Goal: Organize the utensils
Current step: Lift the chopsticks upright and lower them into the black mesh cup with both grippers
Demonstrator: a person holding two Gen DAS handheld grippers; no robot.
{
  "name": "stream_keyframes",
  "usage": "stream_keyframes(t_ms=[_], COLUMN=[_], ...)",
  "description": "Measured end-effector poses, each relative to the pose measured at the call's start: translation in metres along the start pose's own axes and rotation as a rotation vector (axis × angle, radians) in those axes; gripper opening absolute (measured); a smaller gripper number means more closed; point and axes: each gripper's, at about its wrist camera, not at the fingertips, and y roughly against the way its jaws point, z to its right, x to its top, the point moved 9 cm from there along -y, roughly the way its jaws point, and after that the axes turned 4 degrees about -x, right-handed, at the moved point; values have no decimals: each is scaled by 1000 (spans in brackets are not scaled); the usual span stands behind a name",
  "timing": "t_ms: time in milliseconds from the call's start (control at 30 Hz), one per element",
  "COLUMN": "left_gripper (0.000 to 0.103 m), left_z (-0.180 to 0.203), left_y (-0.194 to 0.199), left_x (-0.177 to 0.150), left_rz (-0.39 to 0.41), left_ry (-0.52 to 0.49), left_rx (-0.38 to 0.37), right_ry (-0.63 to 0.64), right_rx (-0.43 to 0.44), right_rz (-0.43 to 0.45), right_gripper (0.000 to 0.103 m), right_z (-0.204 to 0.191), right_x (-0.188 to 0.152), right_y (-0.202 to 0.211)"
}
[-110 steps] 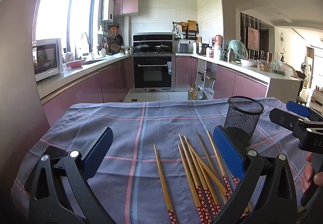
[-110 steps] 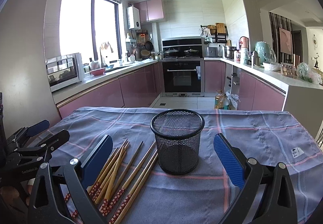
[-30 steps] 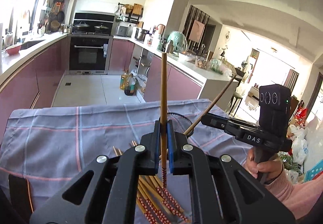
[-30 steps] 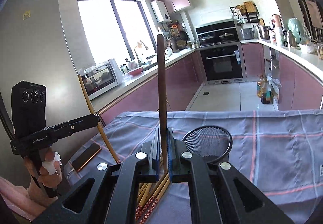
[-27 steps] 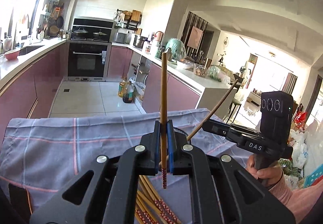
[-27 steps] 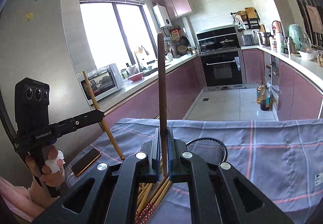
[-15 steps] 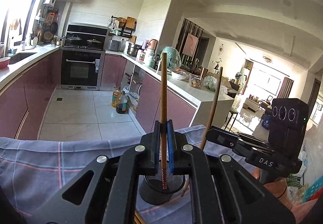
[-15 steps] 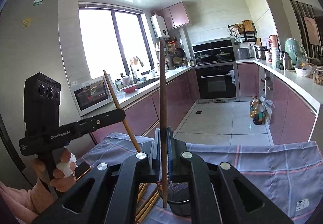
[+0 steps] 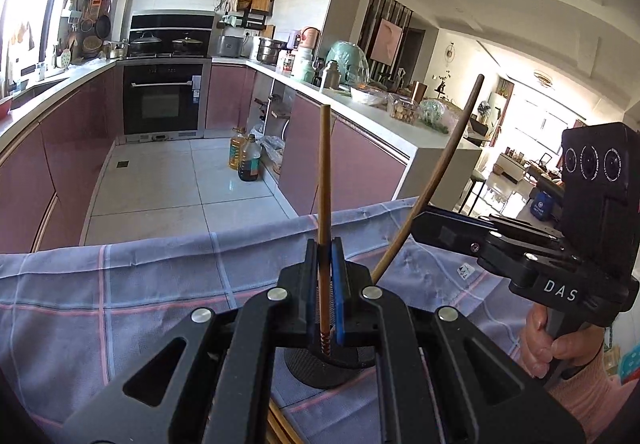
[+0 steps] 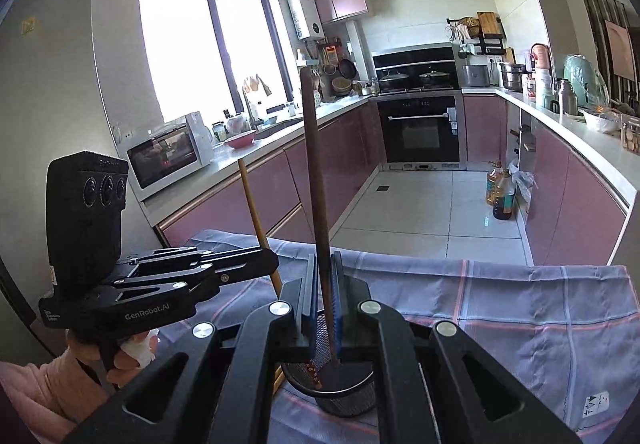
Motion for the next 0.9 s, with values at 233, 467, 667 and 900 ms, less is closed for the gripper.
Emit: stream_keyframes(t_ms=[233,467,667,900], left_gripper=[7,7,7,7], left_z=[-4,-6,-7,-14], left_y=[-4,-13,-13,-21], left_x=[-13,-15,-15,-17], left_rz=[-25,-50,-39,-33], left_ry=[-16,-14,-16,-19], left_rx=[-1,8,-3,28], right_ry=[-7,-19,-6,-31], right_rx=[-4,2,-1,-5], right_rz=[-80,-128,-109,-143], right_gripper=[5,4,3,3], right_z=[4,1,-5,3], right_x=[-9,-19,-13,-24], right_y=[-11,-22,-10,-21])
